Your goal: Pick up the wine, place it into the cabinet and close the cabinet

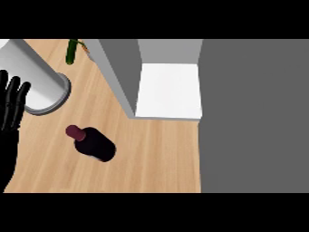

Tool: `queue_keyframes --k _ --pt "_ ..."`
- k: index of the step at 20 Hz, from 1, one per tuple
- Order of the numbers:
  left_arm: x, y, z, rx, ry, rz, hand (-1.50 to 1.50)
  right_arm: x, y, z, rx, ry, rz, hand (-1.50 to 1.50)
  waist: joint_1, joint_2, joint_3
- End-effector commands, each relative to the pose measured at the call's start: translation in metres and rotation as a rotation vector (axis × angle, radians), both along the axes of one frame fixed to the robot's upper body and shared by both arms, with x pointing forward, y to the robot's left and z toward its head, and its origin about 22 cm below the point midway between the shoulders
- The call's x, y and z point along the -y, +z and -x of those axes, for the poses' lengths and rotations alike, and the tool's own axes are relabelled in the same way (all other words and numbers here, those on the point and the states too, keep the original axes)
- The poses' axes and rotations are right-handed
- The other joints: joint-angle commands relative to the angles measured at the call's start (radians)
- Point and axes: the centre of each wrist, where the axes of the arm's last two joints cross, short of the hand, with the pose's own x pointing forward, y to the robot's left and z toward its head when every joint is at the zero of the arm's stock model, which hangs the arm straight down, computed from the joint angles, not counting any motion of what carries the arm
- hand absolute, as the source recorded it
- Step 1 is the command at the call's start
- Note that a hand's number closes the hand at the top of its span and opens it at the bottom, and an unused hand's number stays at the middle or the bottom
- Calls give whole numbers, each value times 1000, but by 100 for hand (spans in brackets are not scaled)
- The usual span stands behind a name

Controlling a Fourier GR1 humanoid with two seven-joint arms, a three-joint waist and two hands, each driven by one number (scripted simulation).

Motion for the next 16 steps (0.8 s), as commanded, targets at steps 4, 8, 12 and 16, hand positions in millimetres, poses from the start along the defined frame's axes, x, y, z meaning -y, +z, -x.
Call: queue_keyframes --k 4,8,12,16 --pt "52 -7 25 -1 156 4 -150 5 -10 15 -13 114 -28 -150 -49 20 -39" --pt "82 -24 15 -161 119 285 -150 -14 -14 25 -170 343 -31 -150 -72 23 -42" --pt "119 -20 30 -167 123 324 -150 -19 11 51 -176 370 -12 -150 -61 20 -41" --pt "156 -12 29 -140 121 330 -150 -15 28 64 -182 373 -3 -150 -60 22 -41"
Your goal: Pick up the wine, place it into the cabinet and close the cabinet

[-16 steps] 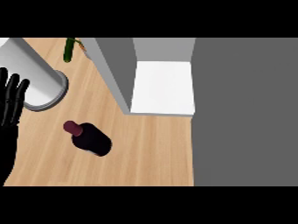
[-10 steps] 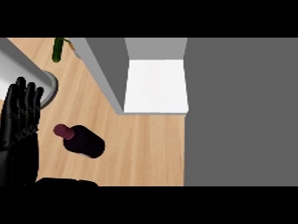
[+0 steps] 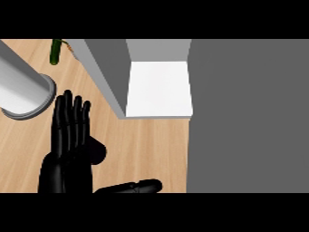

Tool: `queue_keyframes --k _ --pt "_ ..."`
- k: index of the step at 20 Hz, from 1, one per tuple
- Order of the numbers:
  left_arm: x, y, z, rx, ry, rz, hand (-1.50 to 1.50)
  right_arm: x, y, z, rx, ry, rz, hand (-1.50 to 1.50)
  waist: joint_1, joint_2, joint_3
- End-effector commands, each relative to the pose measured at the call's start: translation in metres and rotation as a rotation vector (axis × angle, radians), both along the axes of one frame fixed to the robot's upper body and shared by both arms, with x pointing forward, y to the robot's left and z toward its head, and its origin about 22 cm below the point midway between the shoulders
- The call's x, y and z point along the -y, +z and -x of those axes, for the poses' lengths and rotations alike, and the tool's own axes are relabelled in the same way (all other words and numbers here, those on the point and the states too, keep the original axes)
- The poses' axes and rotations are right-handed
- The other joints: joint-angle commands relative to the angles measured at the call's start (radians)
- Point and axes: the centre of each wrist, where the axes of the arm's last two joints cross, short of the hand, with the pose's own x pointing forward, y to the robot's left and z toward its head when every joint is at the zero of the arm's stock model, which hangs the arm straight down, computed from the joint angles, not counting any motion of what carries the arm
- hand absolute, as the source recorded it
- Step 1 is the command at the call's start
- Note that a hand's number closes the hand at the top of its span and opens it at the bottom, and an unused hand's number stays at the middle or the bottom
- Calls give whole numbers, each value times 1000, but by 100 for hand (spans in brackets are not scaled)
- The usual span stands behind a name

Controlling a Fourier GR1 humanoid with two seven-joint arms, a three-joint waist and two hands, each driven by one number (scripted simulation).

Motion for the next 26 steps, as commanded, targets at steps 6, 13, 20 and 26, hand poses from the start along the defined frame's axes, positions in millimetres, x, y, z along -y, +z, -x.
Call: queue_keyframes --k 6,13,20,26 --pt "52 26 -3 14 -1 61 -150 -10 48 22 -15 29 -17 -150 7 2 -1" --pt "71 23 6 18 62 67 -150 -8 45 32 -33 39 12 -150 4 1 -1" --pt "58 42 27 6 101 87 -150 -10 55 16 -1 -4 -16 -150 15 -1 0" --pt "24 61 31 -7 173 62 -150 -12 66 30 -5 9 -7 -150 12 -1 -1"
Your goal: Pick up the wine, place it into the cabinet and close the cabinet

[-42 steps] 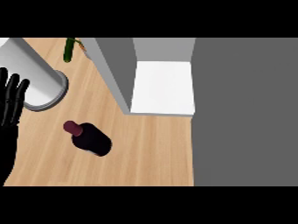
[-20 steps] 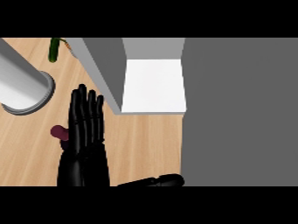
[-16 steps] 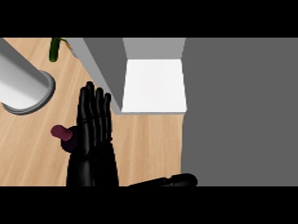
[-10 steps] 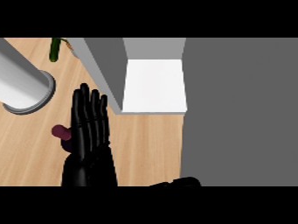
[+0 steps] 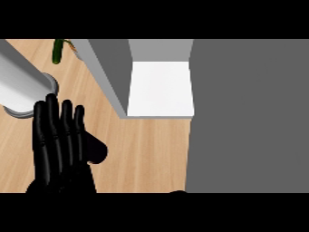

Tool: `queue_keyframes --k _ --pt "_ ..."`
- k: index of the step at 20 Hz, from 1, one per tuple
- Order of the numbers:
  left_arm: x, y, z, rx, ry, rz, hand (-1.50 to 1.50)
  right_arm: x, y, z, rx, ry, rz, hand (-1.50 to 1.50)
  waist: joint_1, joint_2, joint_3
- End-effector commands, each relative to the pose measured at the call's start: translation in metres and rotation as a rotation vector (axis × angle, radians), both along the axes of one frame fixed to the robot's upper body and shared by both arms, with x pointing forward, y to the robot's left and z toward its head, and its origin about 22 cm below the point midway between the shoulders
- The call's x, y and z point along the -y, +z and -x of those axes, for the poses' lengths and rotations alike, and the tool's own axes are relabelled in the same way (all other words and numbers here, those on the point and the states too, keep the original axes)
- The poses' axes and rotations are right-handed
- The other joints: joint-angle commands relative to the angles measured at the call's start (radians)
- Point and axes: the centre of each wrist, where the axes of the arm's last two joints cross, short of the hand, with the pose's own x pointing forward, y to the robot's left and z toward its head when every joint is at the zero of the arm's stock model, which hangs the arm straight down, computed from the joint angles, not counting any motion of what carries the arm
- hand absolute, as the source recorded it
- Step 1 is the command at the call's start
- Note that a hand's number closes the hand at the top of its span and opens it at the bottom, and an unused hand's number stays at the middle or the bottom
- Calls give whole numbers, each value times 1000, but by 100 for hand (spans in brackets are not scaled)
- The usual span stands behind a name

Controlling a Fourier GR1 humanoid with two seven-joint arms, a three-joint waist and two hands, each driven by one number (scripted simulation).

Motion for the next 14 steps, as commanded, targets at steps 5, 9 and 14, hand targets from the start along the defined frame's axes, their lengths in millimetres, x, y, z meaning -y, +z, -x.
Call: queue_keyframes --k 5,9,14 --pt "-27 12 18 -46 88 1 -150 2 20 34 29 8 -15 -150 -2 -1 0" --pt "-40 9 20 -60 114 -4 -150 3 24 34 51 11 -10 -150 -3 0 -1" --pt "-67 6 12 -64 153 16 -150 -3 13 28 37 12 -12 -150 -6 3 -2"
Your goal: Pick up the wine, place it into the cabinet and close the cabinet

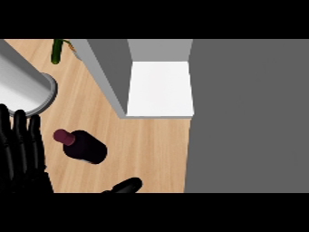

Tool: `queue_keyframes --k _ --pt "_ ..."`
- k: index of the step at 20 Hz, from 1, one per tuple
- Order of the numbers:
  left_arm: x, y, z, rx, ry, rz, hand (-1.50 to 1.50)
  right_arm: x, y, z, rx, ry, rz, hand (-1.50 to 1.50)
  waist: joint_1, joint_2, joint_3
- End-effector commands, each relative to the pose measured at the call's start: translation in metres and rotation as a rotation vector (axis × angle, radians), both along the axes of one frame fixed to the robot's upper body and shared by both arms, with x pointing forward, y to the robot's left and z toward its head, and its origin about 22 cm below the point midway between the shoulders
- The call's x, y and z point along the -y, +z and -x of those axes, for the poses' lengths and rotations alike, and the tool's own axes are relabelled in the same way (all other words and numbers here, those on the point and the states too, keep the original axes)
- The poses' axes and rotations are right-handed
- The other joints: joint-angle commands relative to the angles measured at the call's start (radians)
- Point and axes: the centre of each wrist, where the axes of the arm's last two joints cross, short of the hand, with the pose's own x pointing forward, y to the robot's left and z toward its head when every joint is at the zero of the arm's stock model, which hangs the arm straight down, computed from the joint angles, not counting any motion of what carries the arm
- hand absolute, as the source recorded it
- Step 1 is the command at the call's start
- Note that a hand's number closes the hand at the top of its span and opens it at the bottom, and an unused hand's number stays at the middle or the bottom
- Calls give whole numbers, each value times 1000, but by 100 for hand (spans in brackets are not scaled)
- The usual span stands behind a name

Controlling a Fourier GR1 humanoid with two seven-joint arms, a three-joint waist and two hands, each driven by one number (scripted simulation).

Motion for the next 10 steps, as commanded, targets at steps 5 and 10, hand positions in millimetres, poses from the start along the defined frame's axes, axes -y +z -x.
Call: queue_keyframes --k 5,10 --pt "-25 -6 6 -46 5 100 -150 7 21 28 64 25 -13 -150 -5 1 -2" --pt "-38 -18 -1 -88 -11 128 -150 6 20 28 50 30 -25 -150 -9 1 -3"
